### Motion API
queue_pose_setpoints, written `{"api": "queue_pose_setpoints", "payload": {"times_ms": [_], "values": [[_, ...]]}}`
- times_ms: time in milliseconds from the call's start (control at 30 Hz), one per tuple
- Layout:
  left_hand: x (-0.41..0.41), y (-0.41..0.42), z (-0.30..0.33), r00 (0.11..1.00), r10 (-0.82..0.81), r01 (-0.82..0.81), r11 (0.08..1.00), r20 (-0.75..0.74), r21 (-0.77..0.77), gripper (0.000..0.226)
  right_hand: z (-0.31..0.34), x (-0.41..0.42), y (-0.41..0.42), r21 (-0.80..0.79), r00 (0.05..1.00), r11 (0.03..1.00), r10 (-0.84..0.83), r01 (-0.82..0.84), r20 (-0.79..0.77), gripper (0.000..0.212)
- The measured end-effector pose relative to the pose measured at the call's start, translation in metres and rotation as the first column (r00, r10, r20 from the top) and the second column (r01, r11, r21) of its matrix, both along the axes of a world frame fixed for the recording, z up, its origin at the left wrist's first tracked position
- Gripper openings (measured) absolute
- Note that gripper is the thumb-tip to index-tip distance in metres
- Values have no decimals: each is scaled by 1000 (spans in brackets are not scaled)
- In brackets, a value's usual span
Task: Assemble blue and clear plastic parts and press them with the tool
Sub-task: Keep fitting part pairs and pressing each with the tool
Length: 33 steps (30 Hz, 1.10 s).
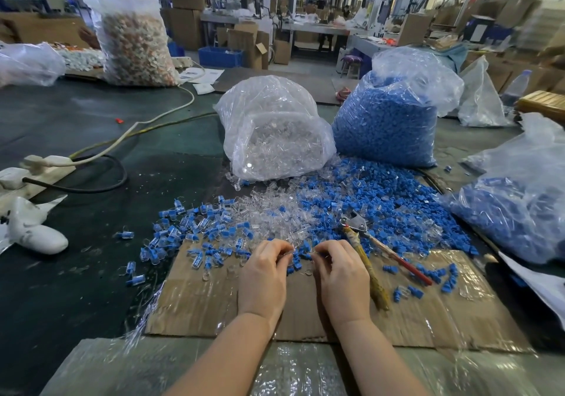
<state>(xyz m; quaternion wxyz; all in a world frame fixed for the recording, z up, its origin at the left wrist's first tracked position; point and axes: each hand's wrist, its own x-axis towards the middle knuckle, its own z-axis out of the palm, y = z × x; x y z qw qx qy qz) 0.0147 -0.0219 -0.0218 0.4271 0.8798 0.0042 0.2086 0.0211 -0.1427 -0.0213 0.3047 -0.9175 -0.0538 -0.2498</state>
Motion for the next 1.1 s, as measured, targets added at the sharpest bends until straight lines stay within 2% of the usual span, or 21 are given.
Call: {"api": "queue_pose_setpoints", "payload": {"times_ms": [267, 600, 767, 1100], "values": [[-2, 0, -2, 999, 6, -7, 1000, -35, -21, 11, 0, -1, -2, 124, 998, 991, 61, -59, -11, 10], [-2, -1, -2, 999, 18, -22, 995, -46, -94, 32, 0, -1, 0, 32, 999, 999, 32, -31, -15, 11], [-2, -1, 0, 1000, 3, -4, 999, -19, -48, 17, -1, -1, 0, 32, 999, 999, 39, -38, -24, 12], [0, 0, -1, 1000, -13, 13, 999, 8, 29, 10, 0, -2, 0, 48, 999, 998, 39, -39, 9, 9]]}}
